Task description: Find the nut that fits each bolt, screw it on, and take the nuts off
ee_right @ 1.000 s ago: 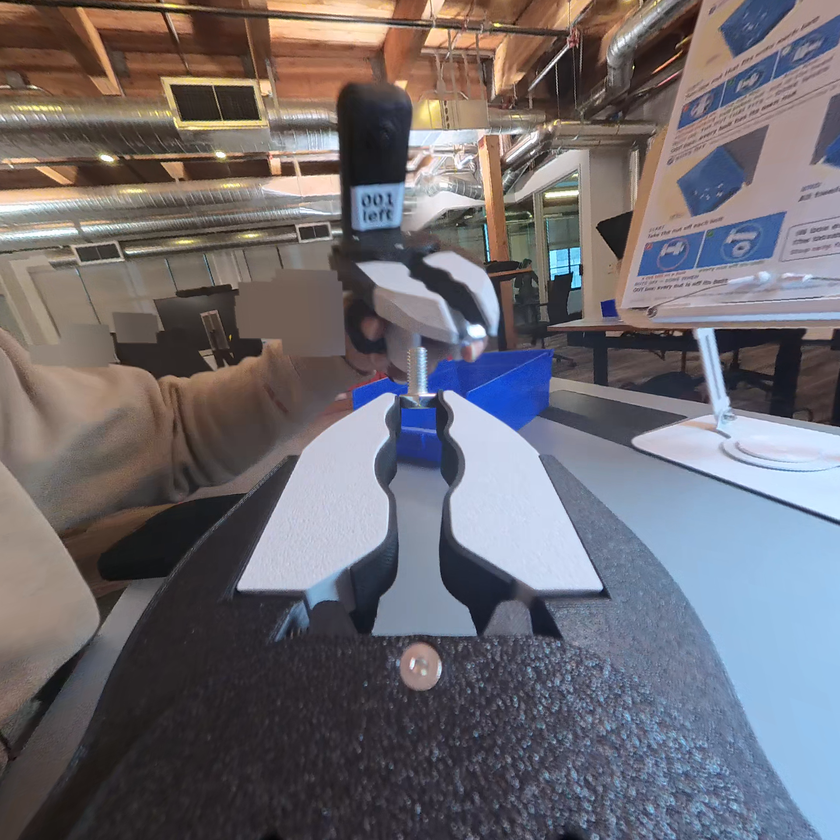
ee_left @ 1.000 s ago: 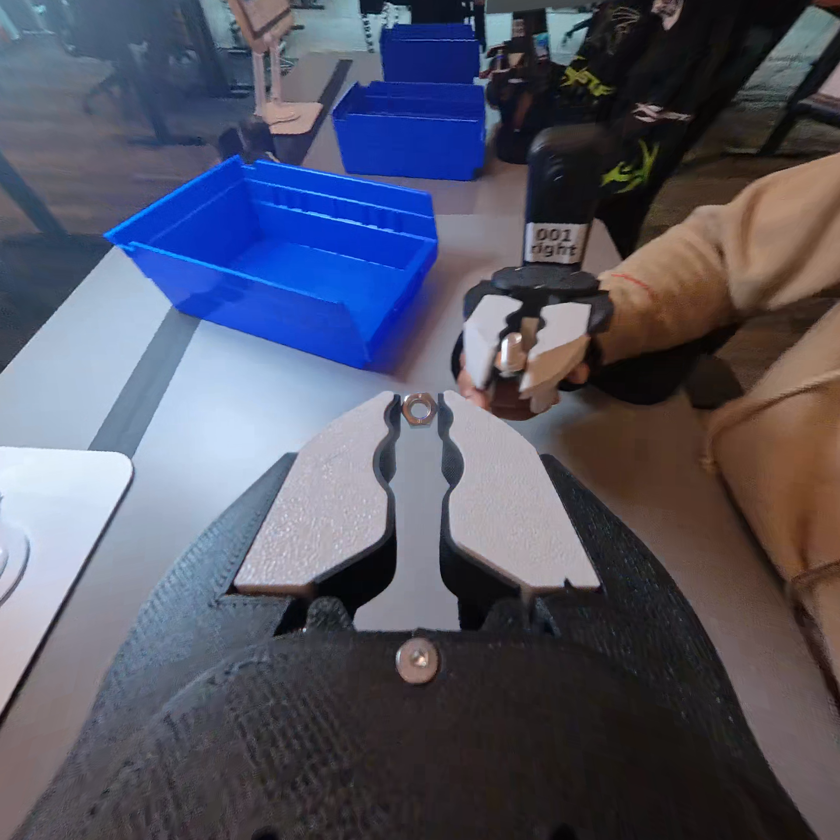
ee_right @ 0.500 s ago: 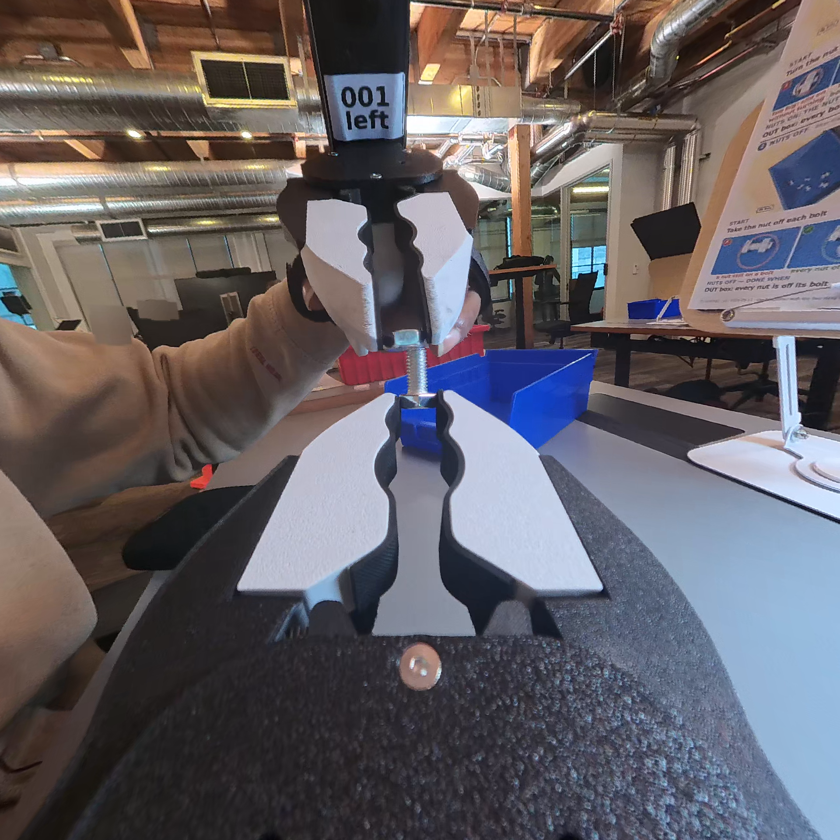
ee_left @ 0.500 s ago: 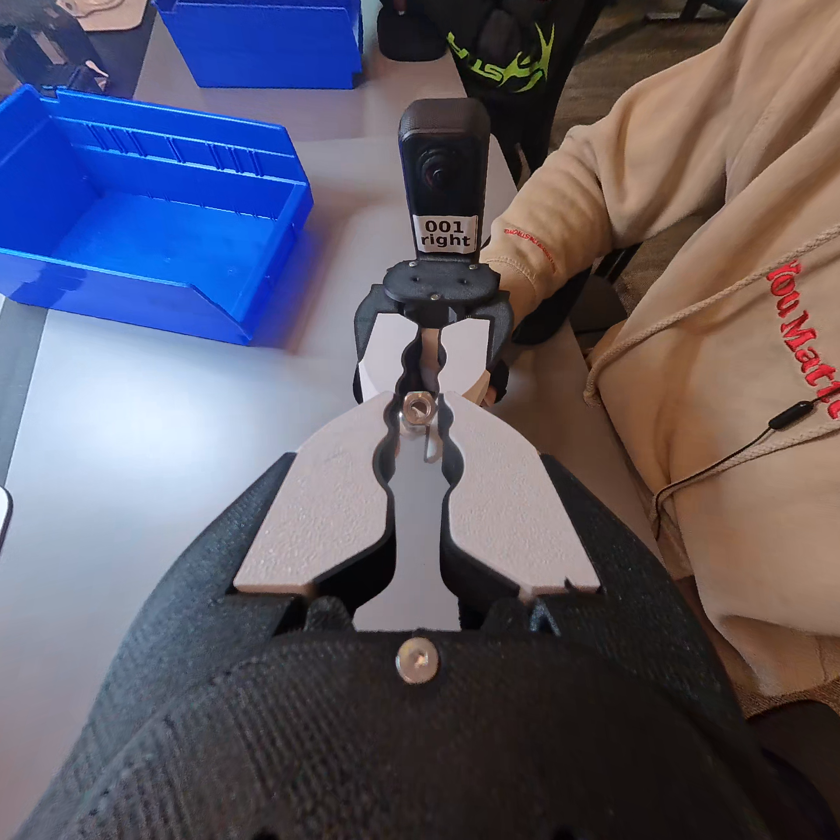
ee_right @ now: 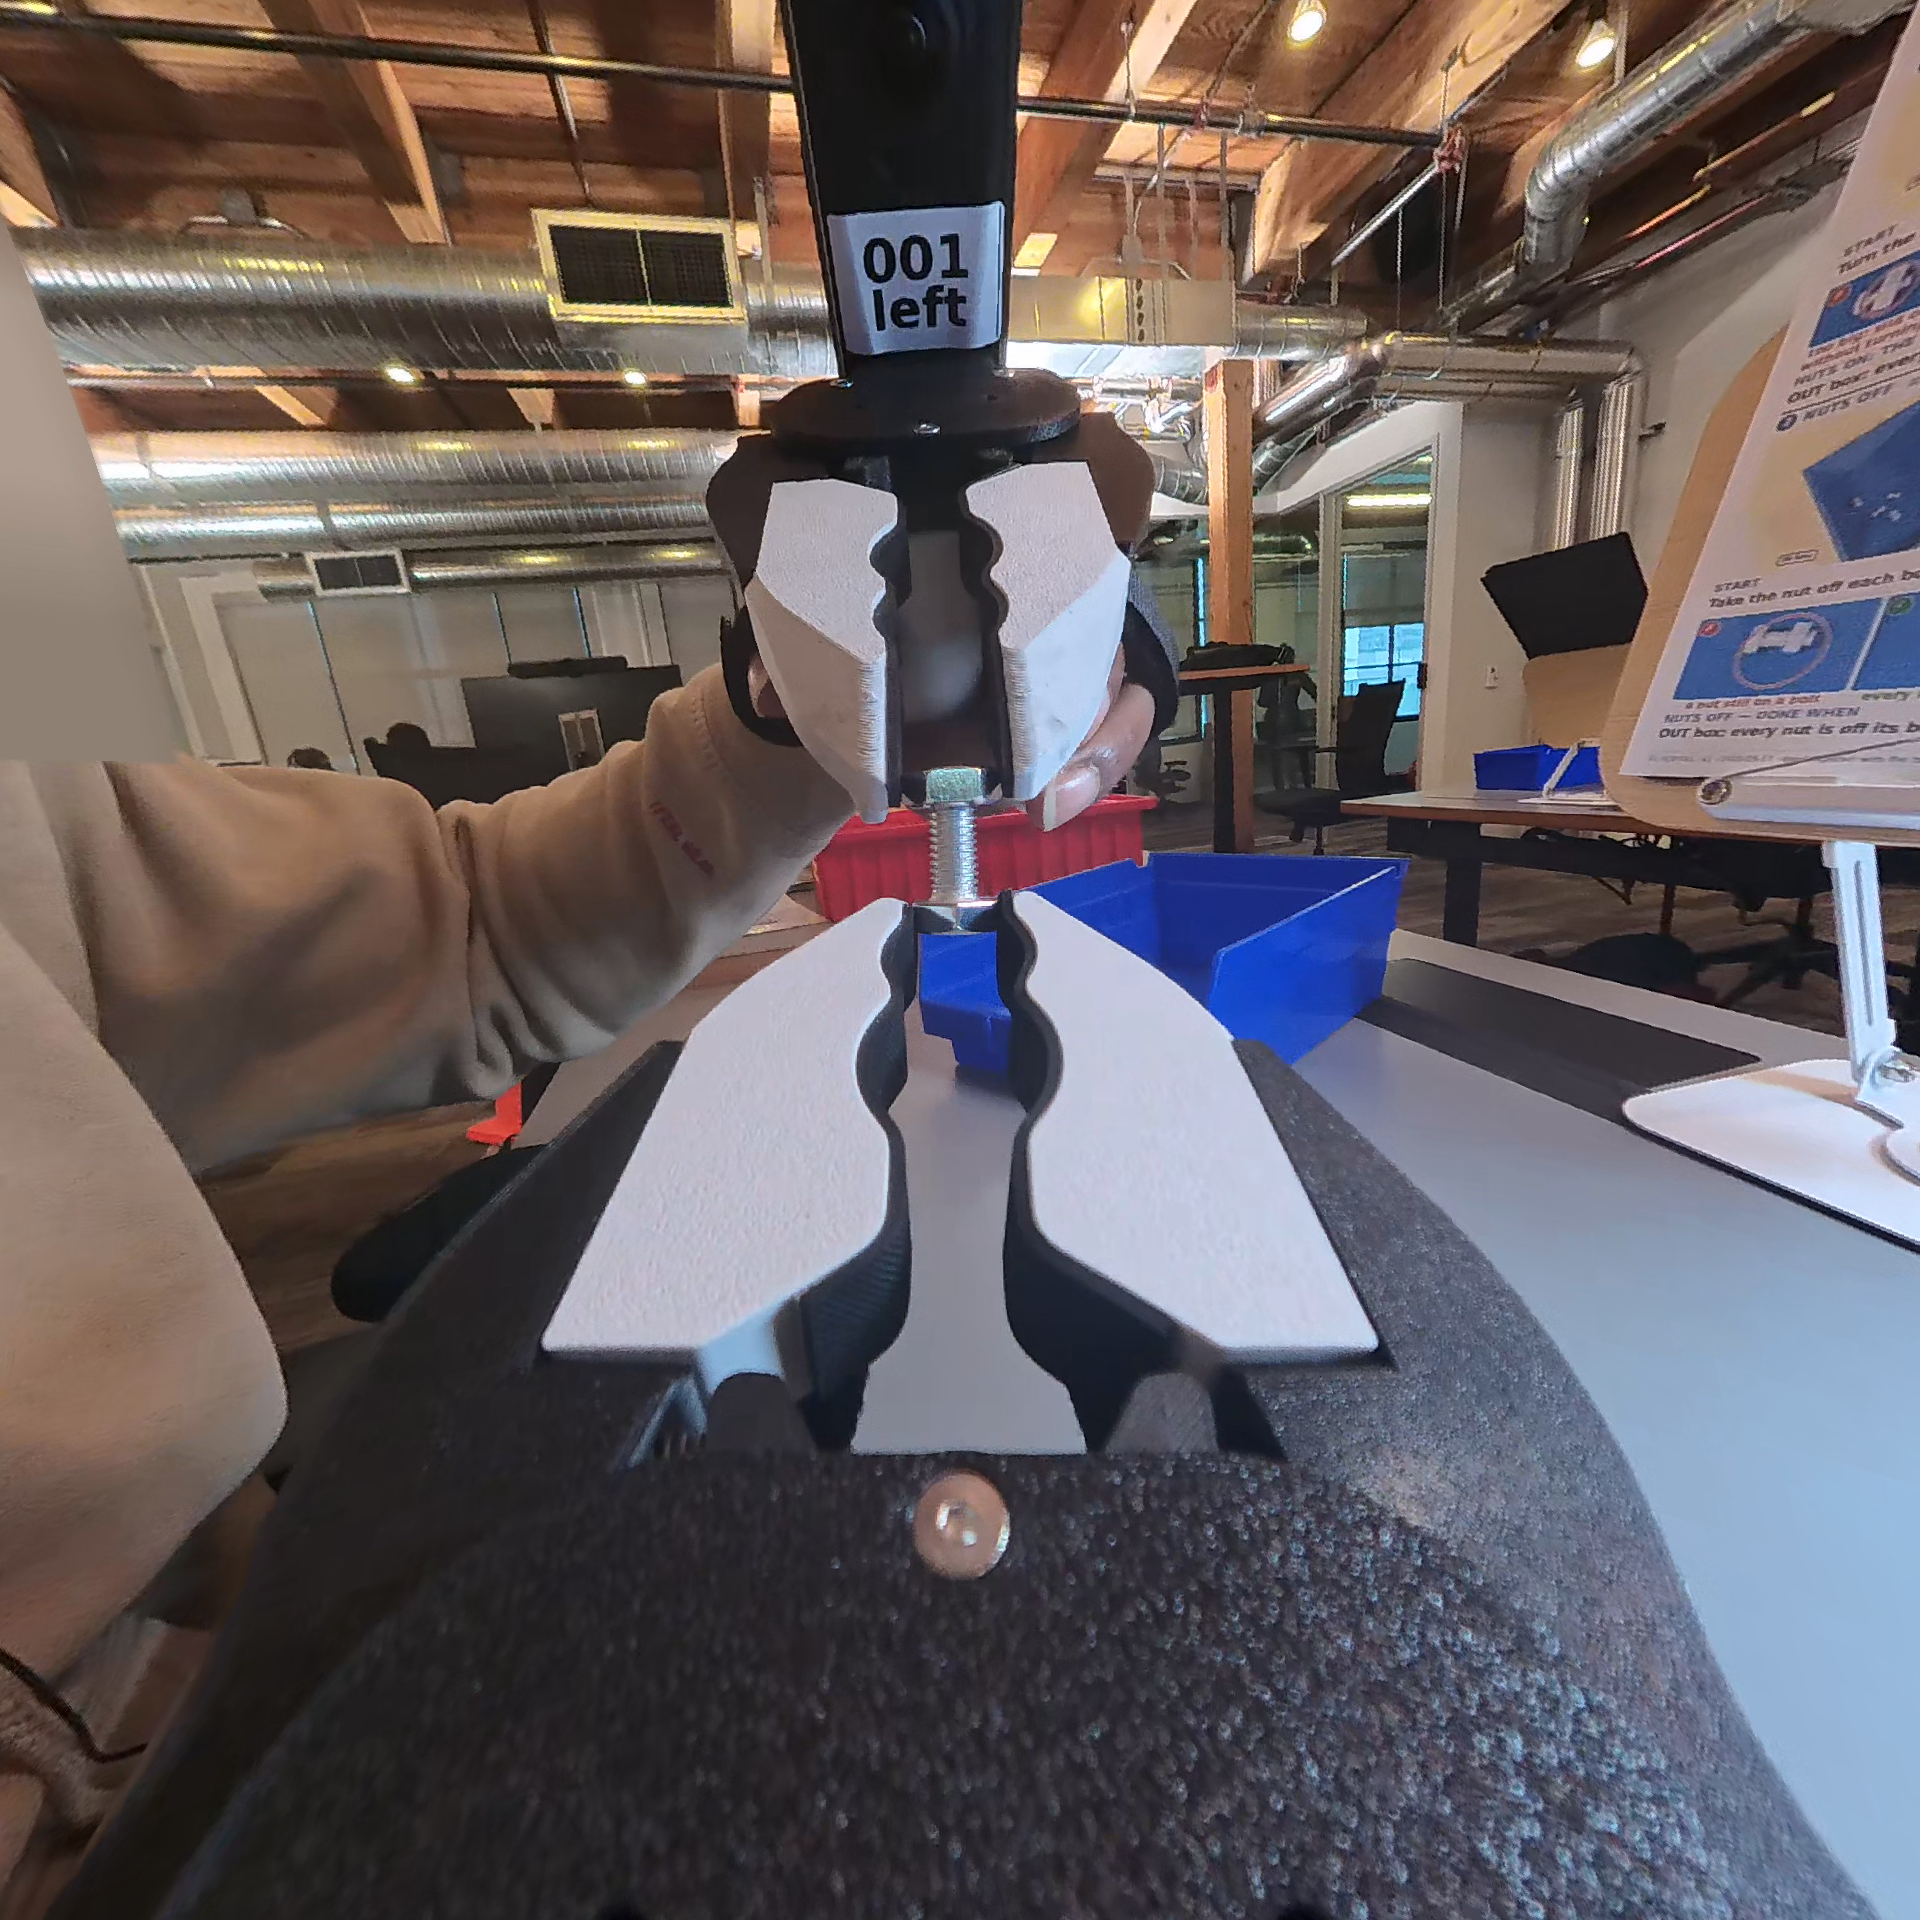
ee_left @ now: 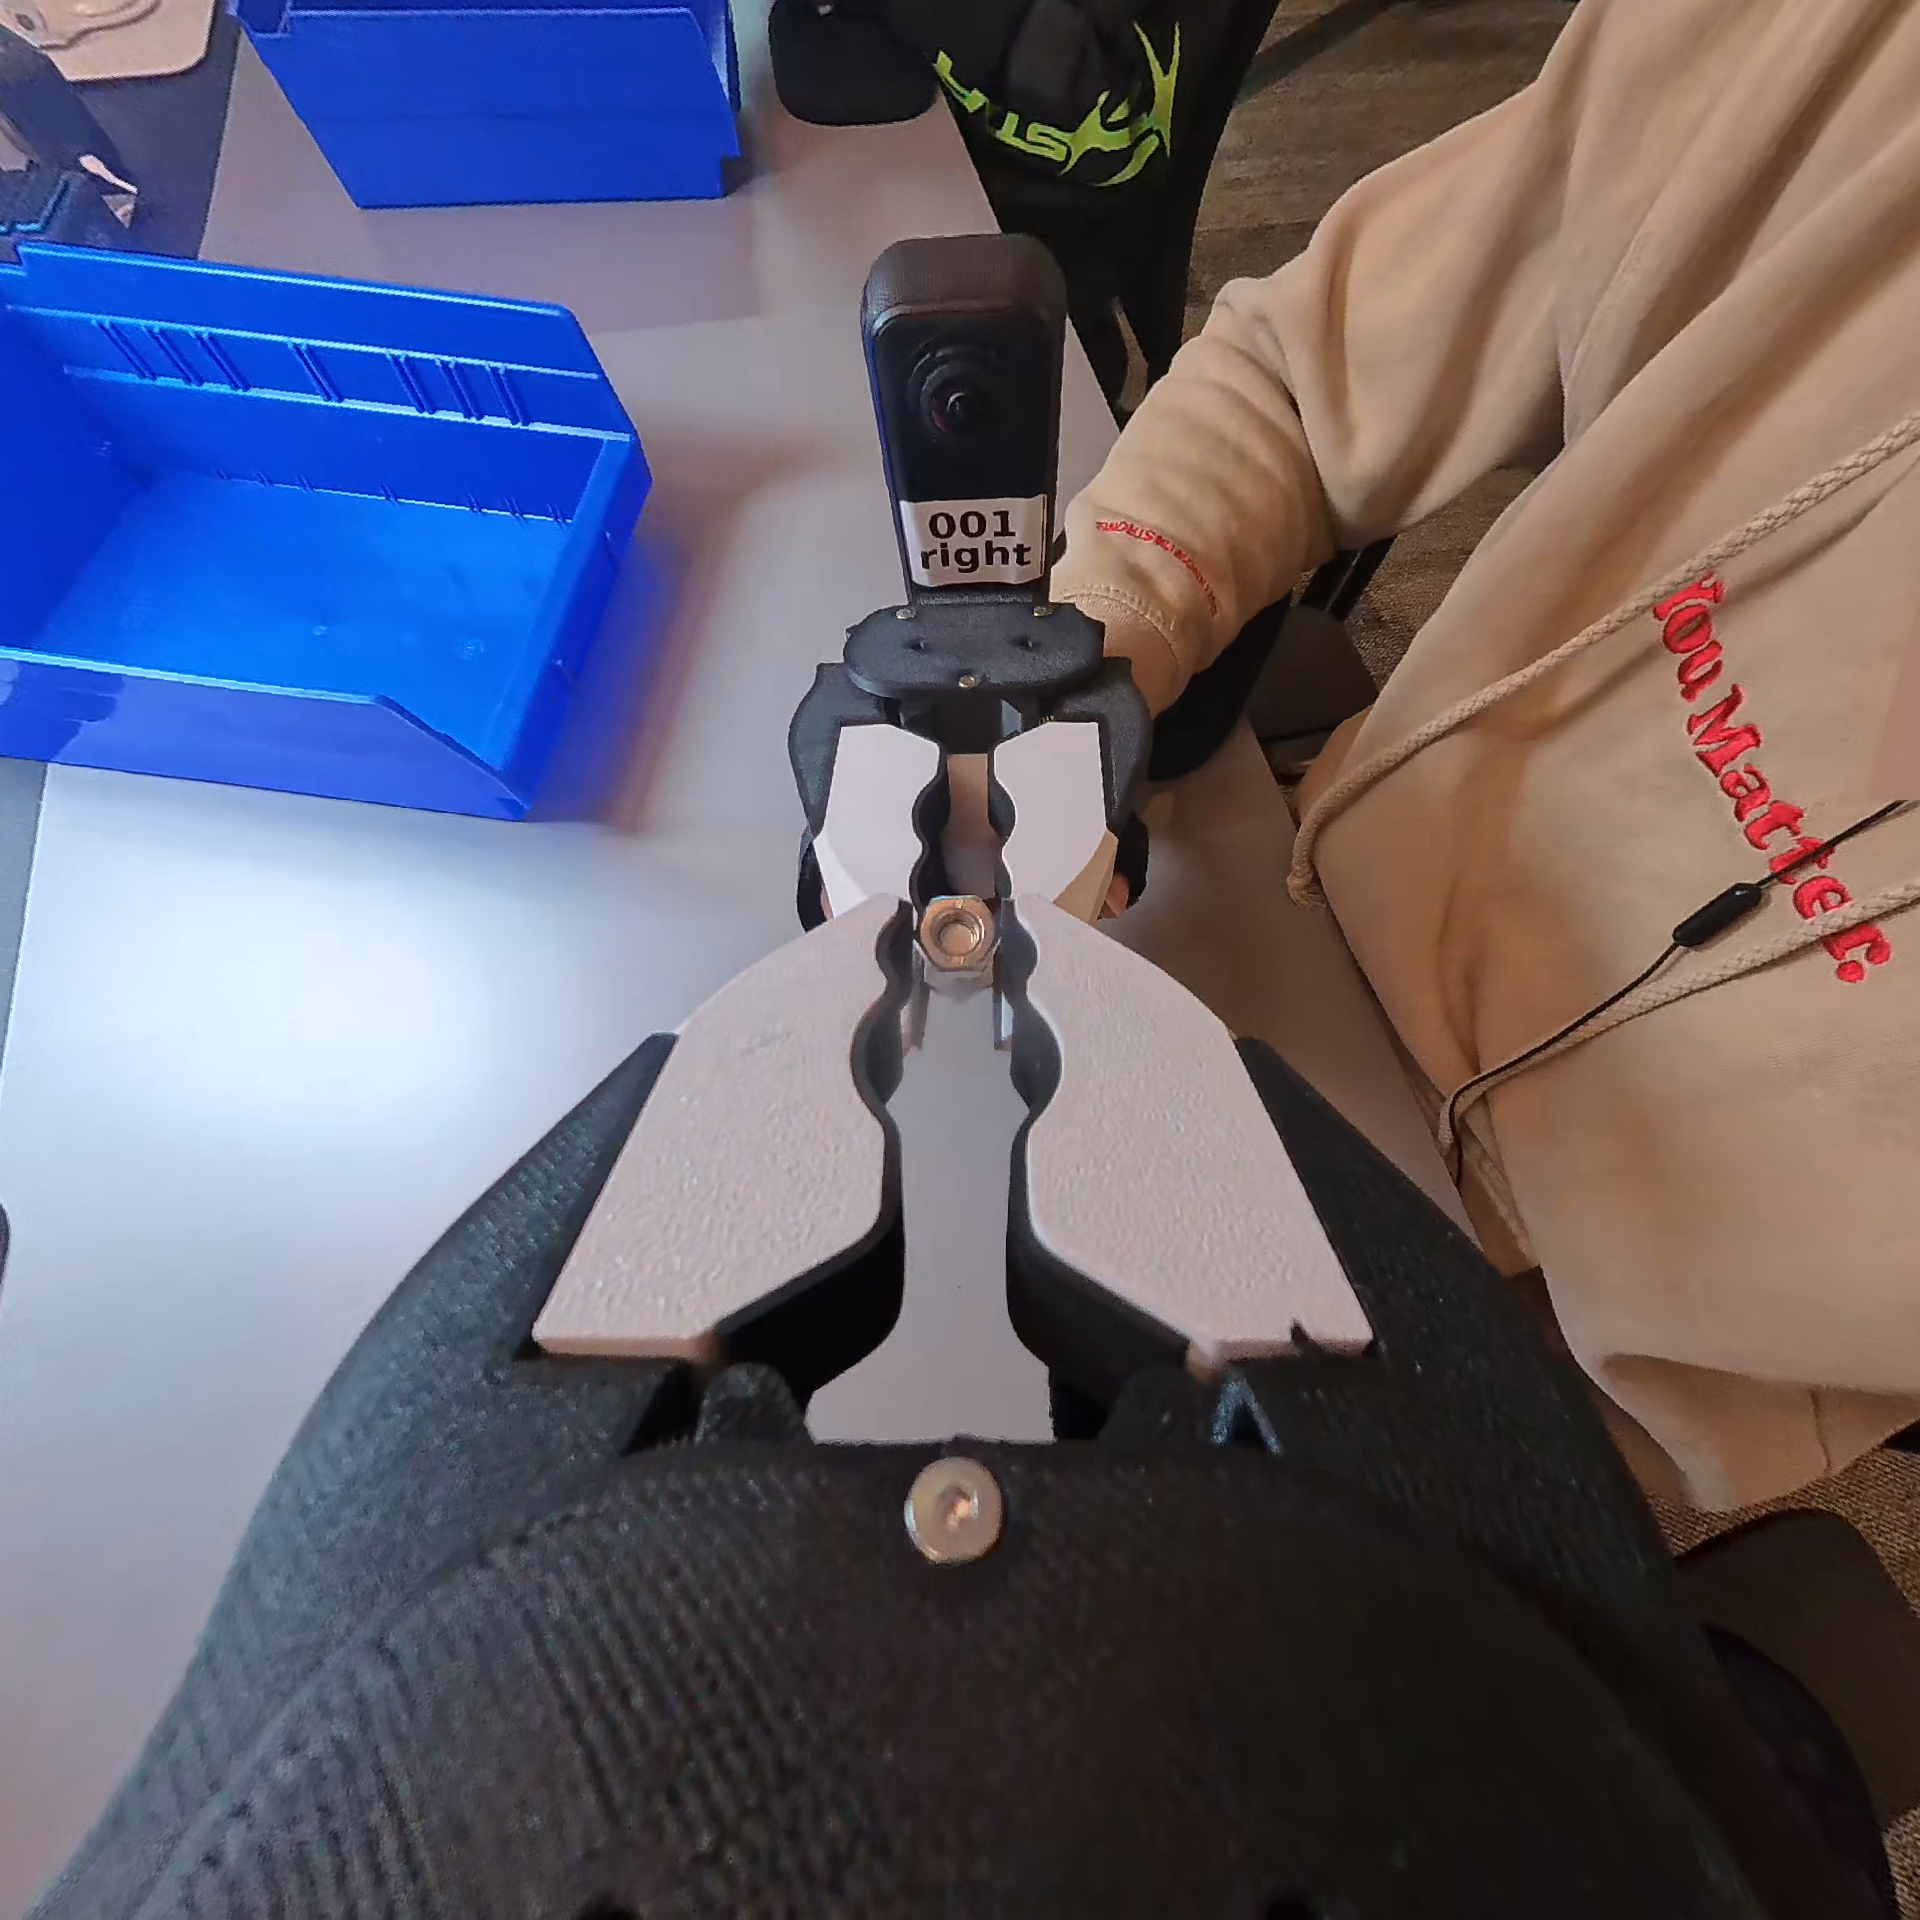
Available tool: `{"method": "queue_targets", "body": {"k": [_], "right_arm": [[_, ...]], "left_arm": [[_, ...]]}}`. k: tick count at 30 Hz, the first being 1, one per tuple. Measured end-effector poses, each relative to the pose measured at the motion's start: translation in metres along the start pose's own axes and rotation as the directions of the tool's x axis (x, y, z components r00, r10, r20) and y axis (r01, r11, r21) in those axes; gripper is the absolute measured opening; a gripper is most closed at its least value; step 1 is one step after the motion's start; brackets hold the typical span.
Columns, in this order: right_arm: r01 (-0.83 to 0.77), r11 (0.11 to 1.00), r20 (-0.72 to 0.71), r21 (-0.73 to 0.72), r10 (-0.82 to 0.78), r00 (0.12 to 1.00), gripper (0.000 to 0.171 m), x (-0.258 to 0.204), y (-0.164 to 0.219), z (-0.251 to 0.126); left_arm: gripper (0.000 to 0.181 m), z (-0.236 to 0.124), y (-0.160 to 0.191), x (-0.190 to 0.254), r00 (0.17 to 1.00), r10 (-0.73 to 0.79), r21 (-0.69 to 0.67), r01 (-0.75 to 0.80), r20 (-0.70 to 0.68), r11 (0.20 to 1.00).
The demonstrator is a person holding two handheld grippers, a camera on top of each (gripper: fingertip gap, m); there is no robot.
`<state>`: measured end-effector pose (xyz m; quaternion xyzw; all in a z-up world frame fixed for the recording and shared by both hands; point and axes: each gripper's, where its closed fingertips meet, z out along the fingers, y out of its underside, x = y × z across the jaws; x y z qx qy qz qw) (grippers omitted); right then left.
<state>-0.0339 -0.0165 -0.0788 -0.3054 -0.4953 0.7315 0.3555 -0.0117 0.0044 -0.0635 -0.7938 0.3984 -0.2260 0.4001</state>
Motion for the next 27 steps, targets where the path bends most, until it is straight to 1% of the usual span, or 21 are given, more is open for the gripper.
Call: {"method": "queue_targets", "body": {"k": [3,6,11,15,18,22,24,27], "right_arm": [[-0.009,1.0,0.004,0.007,0.009,1.0,0.015,0.0,-0.001,0.0],[-0.011,1.0,0.01,0.012,0.011,1.0,0.015,-0.001,-0.002,0.0],[-0.025,1.0,0.022,0.019,0.024,0.999,0.015,-0.004,-0.002,0.0],[-0.032,0.999,0.026,0.022,0.031,0.999,0.015,-0.005,-0.003,0.0],[-0.045,0.999,0.023,0.03,0.045,0.999,0.015,-0.003,-0.004,-0.001],[-0.073,0.996,0.018,0.057,0.072,0.997,0.015,0.0,-0.012,-0.004],[-0.092,0.993,0.02,0.072,0.091,0.996,0.015,0.001,-0.016,-0.005],[-0.096,0.992,0.018,0.078,0.095,0.995,0.014,0.002,-0.018,-0.006]], "left_arm": [[0.016,0.0,-0.001,0.0,1.0,0.006,0.003,-0.006,0.0,1.0],[0.021,0.0,-0.002,0.001,1.0,0.008,0.012,-0.008,-0.004,1.0],[0.021,0.0,-0.003,0.002,1.0,0.009,0.026,-0.008,-0.007,1.0],[0.026,-0.003,-0.007,0.003,1.0,0.014,0.063,-0.014,-0.002,0.998],[0.029,-0.01,-0.012,0.004,0.999,0.023,0.124,-0.027,0.034,0.992],[0.03,-0.015,-0.016,0.0,0.989,0.022,0.242,-0.058,0.149,0.968],[0.029,-0.013,-0.017,-0.003,0.982,-0.009,0.312,-0.052,0.189,0.949],[0.029,-0.006,-0.016,-0.006,0.971,-0.036,0.369,-0.055,0.235,0.928]]}}
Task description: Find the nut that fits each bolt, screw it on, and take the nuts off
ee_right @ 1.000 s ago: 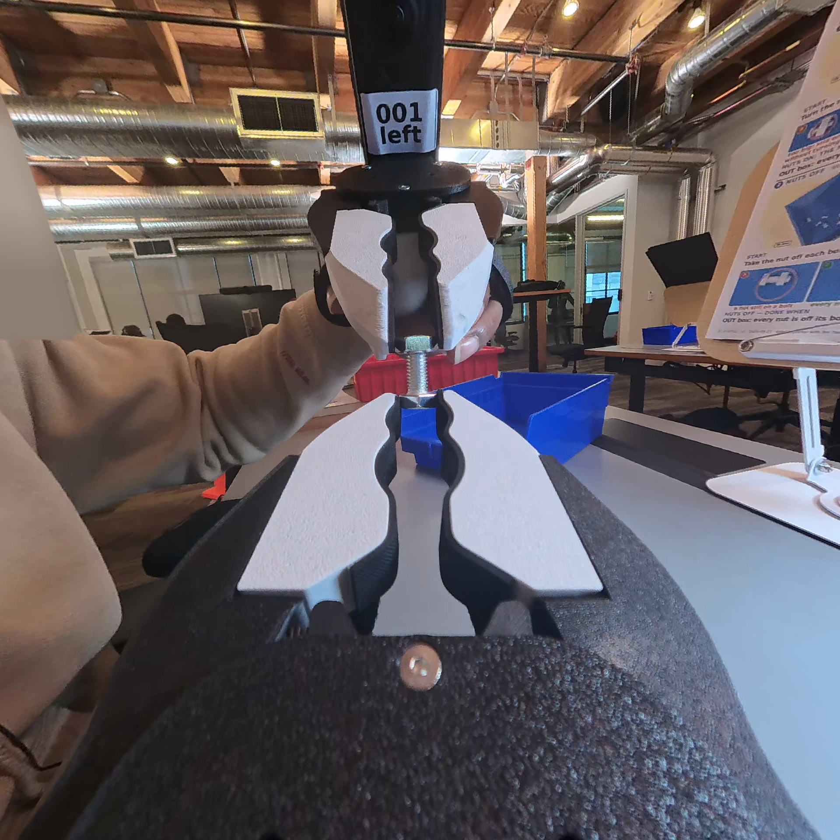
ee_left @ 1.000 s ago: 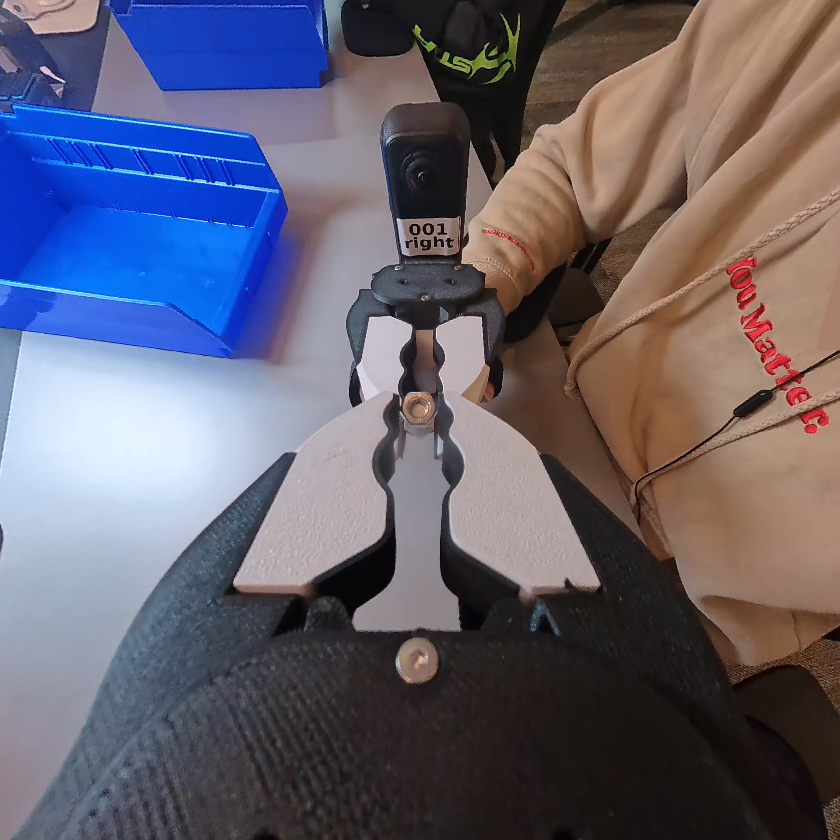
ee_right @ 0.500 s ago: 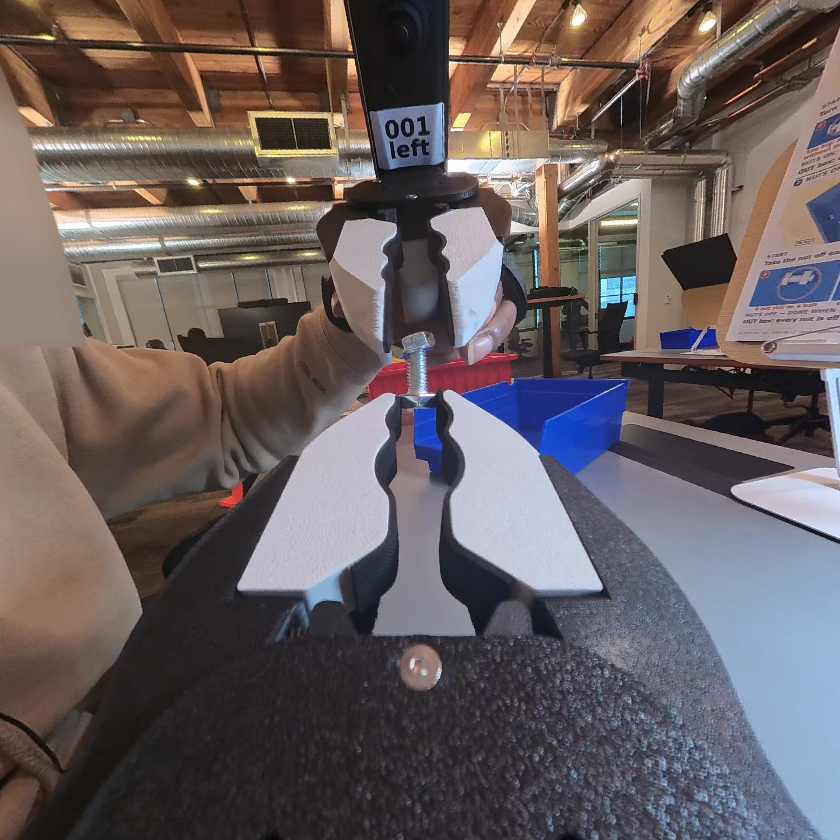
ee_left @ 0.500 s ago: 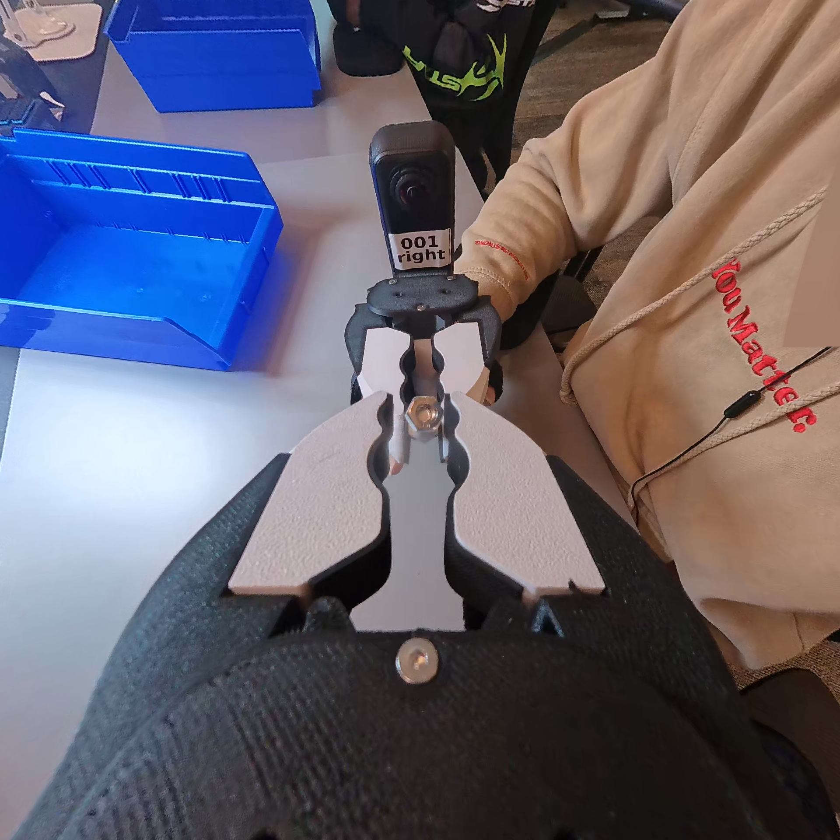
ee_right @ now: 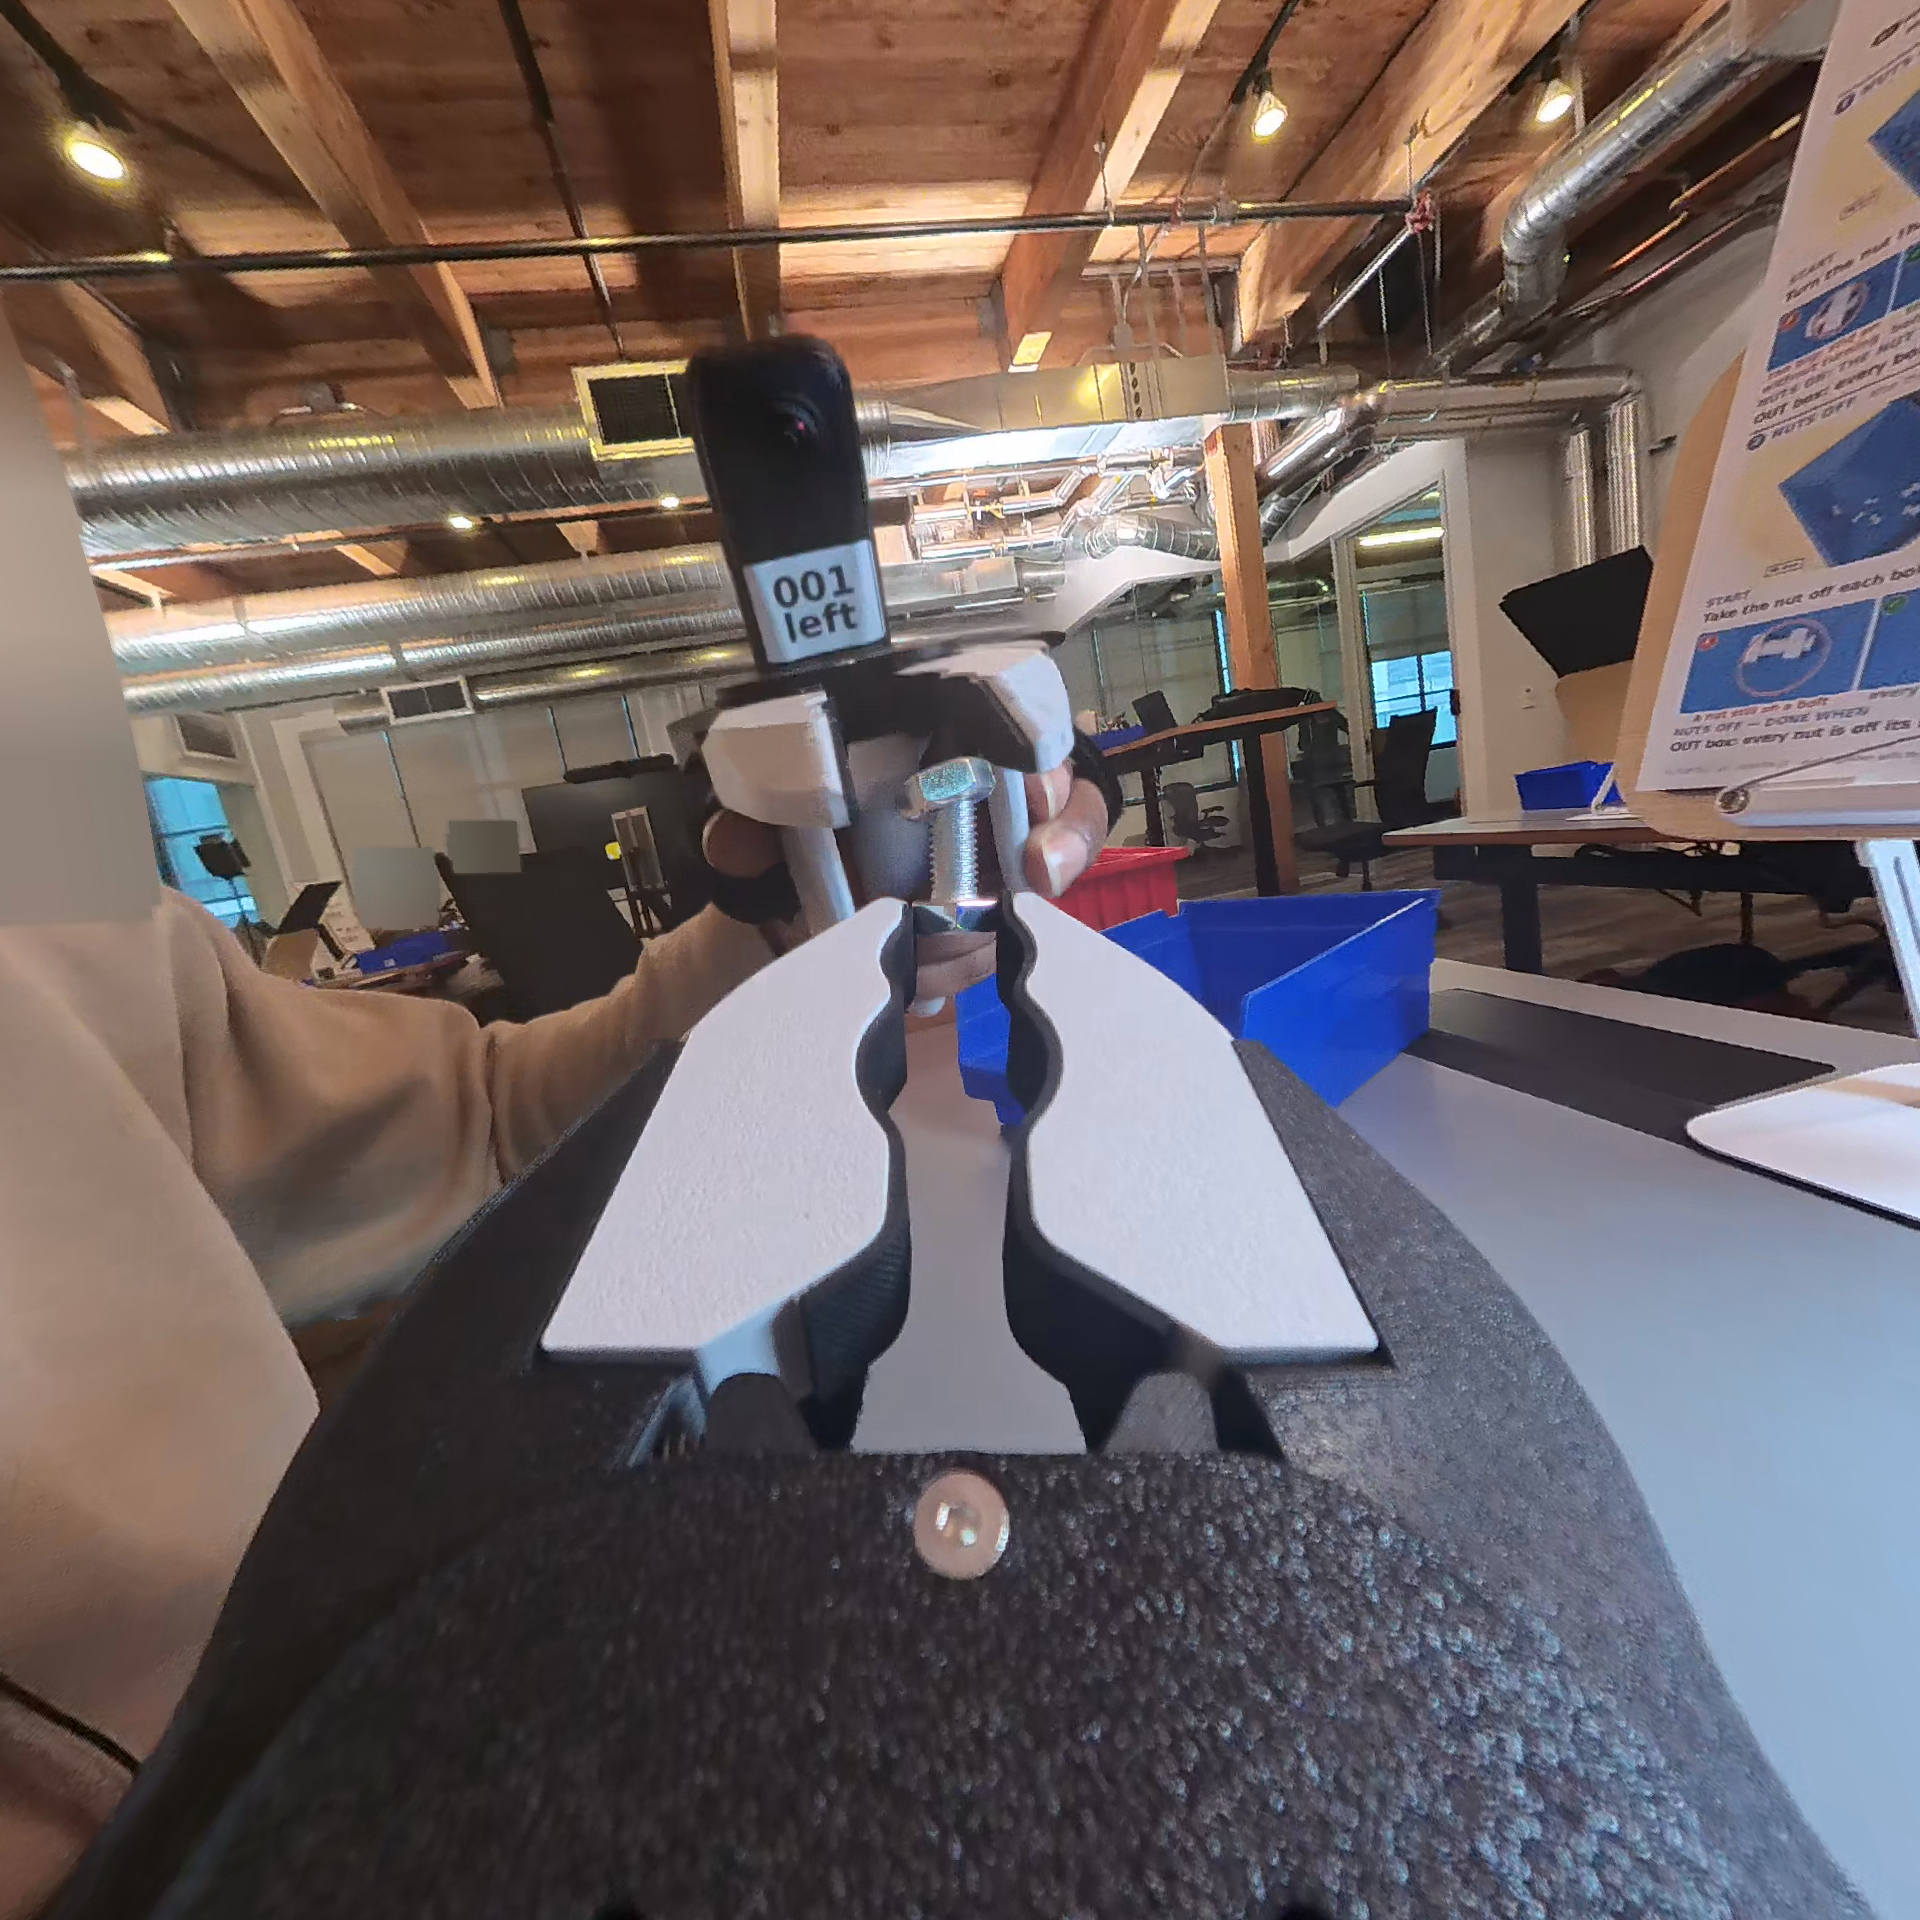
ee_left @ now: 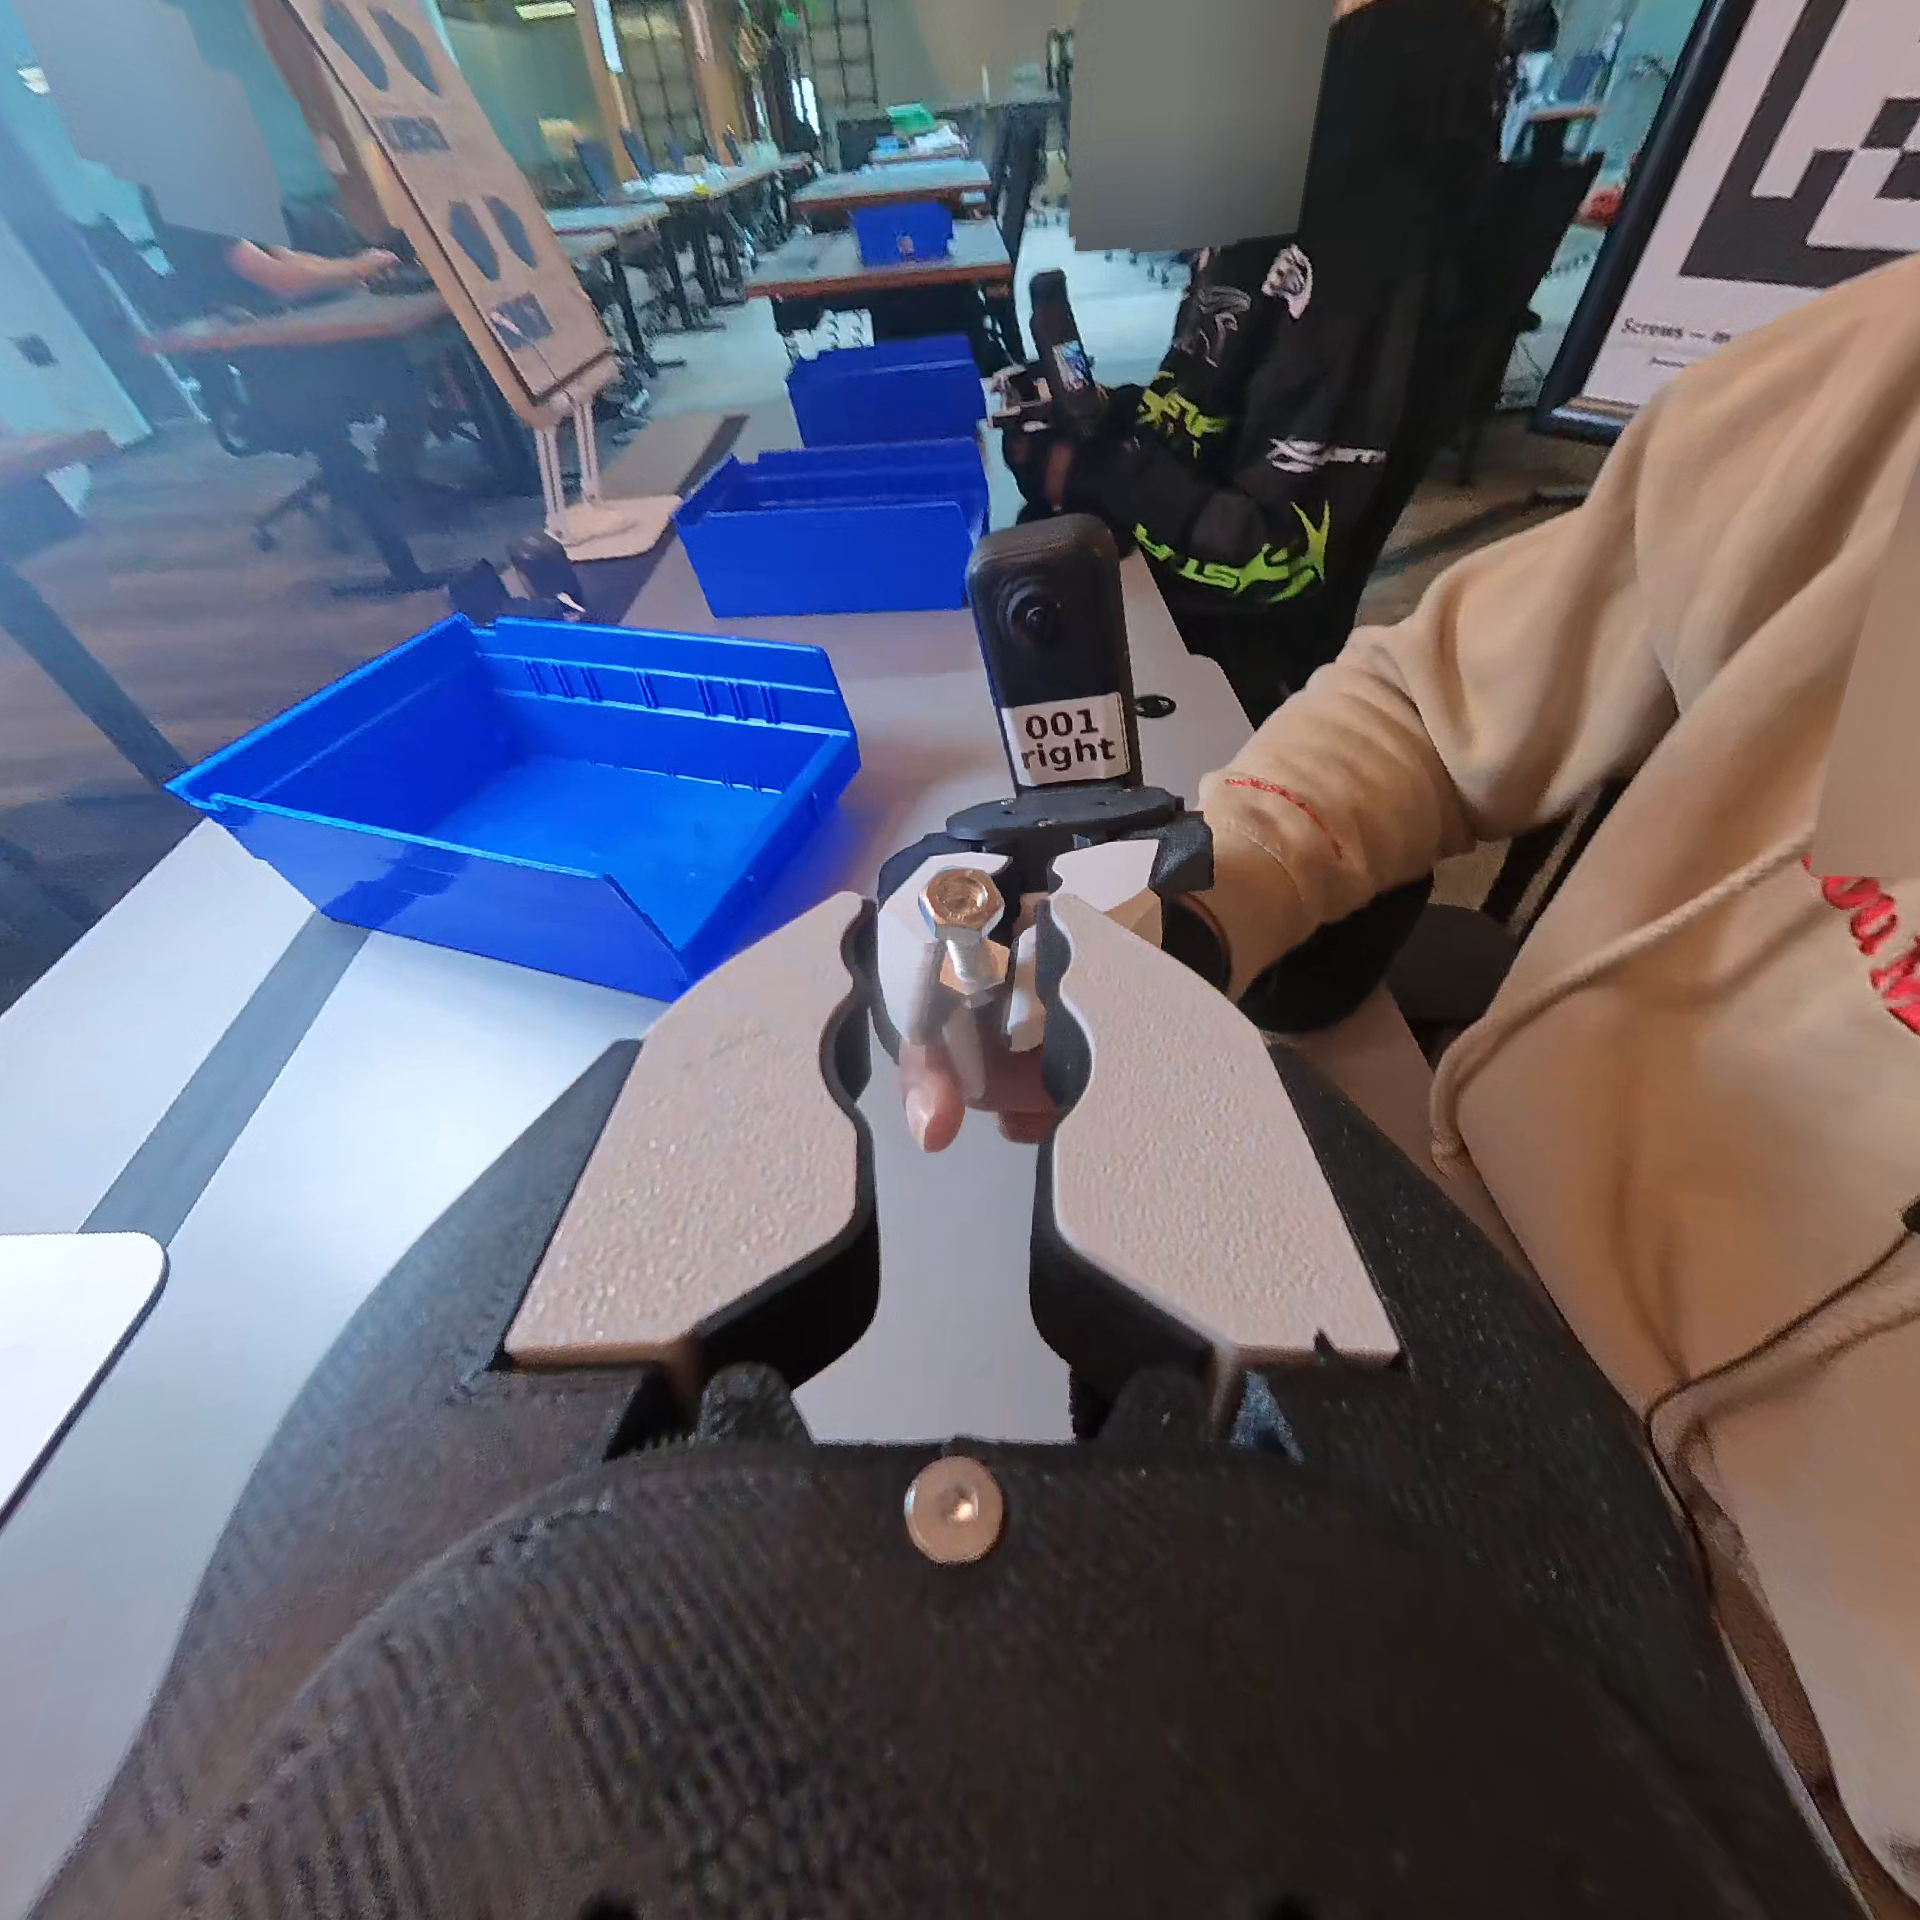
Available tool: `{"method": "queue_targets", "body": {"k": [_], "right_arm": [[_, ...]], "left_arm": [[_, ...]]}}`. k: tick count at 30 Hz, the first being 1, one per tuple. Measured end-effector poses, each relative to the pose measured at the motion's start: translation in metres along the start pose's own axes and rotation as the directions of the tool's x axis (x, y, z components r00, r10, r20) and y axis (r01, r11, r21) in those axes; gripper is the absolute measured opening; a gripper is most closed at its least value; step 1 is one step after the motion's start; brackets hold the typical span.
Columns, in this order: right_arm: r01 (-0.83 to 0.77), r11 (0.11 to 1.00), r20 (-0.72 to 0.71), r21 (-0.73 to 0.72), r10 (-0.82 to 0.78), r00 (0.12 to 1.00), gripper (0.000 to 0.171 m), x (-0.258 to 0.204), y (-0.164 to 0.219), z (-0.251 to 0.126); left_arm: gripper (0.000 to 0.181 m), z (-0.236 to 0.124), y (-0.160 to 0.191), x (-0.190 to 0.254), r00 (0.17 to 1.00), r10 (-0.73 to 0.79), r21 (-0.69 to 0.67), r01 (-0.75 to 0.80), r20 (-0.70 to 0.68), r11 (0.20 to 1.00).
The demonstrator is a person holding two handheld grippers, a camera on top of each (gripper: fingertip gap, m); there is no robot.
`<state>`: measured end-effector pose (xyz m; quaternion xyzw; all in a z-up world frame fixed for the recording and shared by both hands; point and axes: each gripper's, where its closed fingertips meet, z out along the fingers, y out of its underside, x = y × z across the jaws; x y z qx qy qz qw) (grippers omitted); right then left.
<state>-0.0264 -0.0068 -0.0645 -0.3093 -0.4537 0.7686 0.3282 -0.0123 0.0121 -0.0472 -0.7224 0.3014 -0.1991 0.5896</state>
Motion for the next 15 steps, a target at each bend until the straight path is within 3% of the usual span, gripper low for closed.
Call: {"method": "queue_targets", "body": {"k": [15], "right_arm": [[0.013,1.0,-0.028,-0.027,-0.014,1.0,0.015,0.0065,0.0082,-0.0006]], "left_arm": [[0.016,0.0065,0.0087,-0.0056,0.999,0.006,0.009,-0.006,0.052,1.0]]}}
